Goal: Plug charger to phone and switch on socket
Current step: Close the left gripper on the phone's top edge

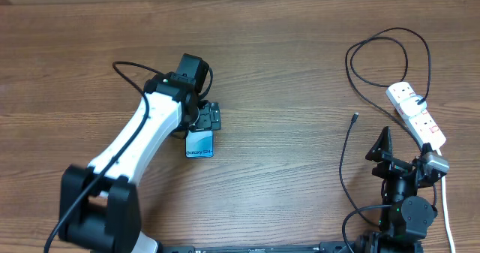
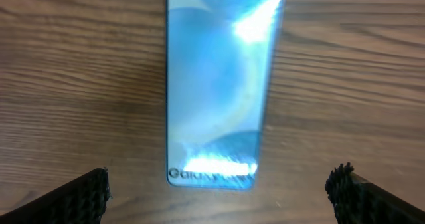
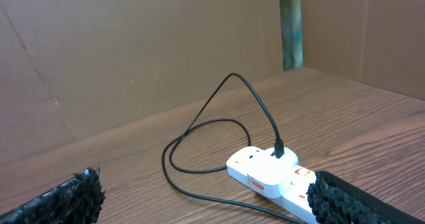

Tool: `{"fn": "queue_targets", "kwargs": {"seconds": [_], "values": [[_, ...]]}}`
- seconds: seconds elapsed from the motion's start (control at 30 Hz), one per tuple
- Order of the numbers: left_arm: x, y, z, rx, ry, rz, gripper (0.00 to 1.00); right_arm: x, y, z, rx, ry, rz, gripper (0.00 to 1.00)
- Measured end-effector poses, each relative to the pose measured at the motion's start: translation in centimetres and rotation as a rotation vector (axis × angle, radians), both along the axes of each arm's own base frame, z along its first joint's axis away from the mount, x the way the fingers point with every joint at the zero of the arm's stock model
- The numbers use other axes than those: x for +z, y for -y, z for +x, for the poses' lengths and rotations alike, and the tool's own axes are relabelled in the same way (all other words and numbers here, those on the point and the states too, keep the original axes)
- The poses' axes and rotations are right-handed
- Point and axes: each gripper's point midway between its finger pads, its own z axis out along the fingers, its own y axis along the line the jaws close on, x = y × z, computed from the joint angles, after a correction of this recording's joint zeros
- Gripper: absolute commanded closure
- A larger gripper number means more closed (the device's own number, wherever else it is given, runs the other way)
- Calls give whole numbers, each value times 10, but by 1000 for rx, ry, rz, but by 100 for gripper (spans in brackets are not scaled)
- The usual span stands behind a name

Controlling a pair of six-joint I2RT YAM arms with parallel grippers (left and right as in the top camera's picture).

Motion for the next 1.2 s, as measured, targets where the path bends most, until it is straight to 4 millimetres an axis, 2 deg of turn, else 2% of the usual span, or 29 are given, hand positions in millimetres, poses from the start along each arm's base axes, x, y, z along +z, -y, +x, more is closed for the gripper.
{"fn": "queue_targets", "kwargs": {"seconds": [0.1,0.23,0.5,0.83,1.2], "values": [[-22,-5,1,21,-57,16,1,0,0,0,0,0,0,0],[-37,-7,3,33,-86,22,0,0,0,0,0,0,0,0],[-43,-5,9,25,-75,15,0,0,0,0,0,0,0,0],[-63,-1,13,-19,-96,12,0,0,0,0,0,1,-1,0],[-67,1,18,-38,-85,4,1,0,0,0,0,0,0,0]]}}
